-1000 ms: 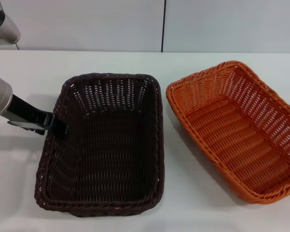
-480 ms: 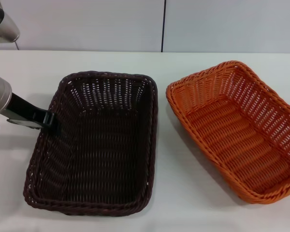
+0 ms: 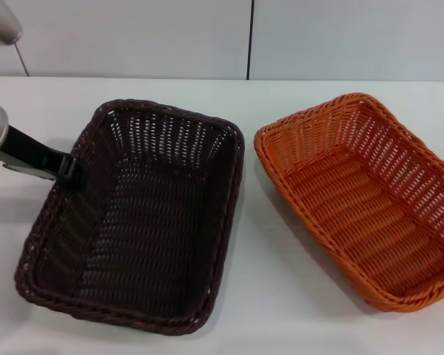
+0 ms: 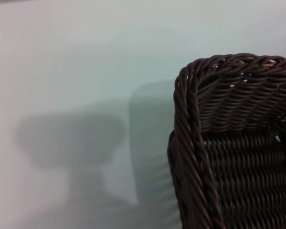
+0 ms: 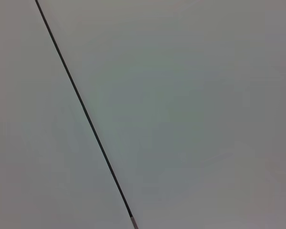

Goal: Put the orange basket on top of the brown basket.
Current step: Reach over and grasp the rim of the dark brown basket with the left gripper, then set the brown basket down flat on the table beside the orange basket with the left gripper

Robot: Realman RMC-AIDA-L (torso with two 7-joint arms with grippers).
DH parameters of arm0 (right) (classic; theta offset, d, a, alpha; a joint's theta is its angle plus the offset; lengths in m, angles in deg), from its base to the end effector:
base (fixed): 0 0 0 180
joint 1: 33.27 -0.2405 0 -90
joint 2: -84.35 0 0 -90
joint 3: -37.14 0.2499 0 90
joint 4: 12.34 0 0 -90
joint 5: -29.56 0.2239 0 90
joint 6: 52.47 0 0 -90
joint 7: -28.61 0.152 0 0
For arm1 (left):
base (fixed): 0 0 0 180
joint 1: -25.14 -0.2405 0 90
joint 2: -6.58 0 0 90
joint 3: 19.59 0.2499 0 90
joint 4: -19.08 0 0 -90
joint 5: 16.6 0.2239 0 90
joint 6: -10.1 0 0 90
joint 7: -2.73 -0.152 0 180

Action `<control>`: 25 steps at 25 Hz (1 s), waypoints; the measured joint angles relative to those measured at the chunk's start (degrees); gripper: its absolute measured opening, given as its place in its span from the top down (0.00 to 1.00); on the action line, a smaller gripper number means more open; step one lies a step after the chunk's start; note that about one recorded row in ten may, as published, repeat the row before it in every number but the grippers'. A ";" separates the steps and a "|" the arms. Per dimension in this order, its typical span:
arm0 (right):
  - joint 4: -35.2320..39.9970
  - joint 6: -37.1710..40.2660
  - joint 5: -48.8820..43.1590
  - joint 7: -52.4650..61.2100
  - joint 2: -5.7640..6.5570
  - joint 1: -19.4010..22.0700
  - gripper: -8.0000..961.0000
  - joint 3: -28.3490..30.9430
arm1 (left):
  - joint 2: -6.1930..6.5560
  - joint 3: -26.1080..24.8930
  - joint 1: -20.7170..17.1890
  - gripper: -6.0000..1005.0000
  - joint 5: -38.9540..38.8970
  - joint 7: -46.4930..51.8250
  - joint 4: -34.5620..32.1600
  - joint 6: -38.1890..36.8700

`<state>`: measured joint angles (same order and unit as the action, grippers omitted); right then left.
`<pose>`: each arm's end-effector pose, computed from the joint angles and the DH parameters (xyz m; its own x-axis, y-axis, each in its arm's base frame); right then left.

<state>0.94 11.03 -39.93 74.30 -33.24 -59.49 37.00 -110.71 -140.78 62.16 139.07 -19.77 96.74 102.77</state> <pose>0.4063 0.3424 0.0986 0.3895 0.1442 -0.9097 -0.9170 0.1527 -0.3685 -0.2077 0.3925 0.0790 0.4728 0.8742 0.1106 0.7607 -0.3416 -0.5520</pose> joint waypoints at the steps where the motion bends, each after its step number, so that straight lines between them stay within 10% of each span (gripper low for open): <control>1: 0.00 -0.02 0.01 0.00 0.01 -0.07 0.17 0.02 | 0.26 -0.81 0.33 0.78 -0.01 -2.25 0.69 1.76; 12: 0.00 -0.05 0.07 0.00 0.08 -0.64 0.18 0.06 | 2.54 -5.91 2.06 0.78 -4.78 -14.43 3.82 10.54; 25: -0.69 -0.13 0.07 0.00 0.08 -0.43 0.18 -0.09 | 2.88 -5.69 9.52 0.79 -8.49 -18.56 -15.09 5.36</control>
<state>0.25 10.90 -39.86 74.31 -33.16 -59.92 36.91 -107.84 -146.47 71.68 130.58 -38.32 81.65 108.13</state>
